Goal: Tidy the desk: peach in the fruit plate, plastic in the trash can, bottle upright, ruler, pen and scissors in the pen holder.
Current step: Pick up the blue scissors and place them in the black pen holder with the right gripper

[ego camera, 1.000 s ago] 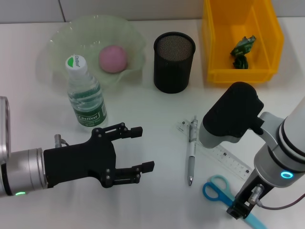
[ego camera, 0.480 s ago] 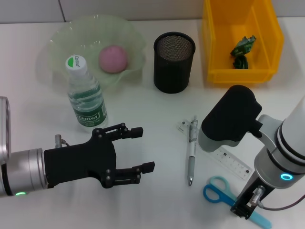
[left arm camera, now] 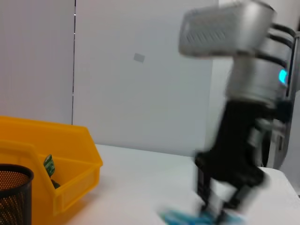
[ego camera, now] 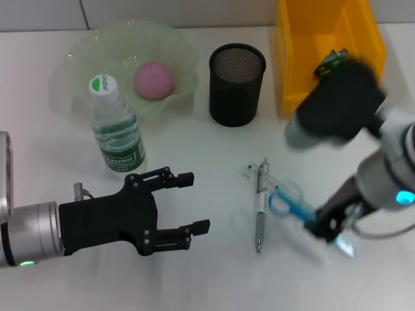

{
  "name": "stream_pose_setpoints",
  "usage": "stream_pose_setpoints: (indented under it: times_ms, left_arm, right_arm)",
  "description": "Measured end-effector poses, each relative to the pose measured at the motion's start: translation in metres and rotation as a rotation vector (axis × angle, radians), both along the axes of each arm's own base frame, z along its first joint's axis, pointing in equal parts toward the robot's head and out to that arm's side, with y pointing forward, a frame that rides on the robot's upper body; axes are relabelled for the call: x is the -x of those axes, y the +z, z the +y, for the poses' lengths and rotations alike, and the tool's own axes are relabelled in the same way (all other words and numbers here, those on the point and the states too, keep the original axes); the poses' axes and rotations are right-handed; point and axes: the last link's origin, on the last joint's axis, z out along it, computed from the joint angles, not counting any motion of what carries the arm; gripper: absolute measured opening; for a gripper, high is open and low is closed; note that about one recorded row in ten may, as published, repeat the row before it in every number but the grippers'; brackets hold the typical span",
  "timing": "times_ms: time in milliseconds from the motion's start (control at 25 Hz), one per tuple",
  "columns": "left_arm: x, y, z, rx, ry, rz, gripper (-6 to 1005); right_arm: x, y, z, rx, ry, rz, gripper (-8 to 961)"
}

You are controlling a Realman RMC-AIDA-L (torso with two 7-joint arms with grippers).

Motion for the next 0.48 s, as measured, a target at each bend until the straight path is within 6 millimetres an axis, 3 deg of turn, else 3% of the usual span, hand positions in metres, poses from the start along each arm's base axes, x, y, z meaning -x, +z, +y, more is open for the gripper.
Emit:
stream_pose_setpoints:
  times_ms: [160,280,400,480]
  left_arm:
    - [0.0,0.0,0.0,-0.002,0.001,-0.001,798]
    - [-0.001,0.0,0.0,-0.002,0.0,-0.007,797]
    - [-0.002,0.0,0.0,-0.002,-0.004,-0.011,797]
    - [-0.003,-0.001,0.001,-0.002,-0.009,-0.012,797]
  right_arm:
    - [0.006,0.043,0.034,-0.274,0.042,0.082,223]
    - [0.014,0.076,0.054,-0.437,0.111,0.249,226]
    - [0.023,0.097,0.072,-0.555,0.277,0.449,229]
    - [0.024,0.1,0.083,-0.605,0.372,0.552,231]
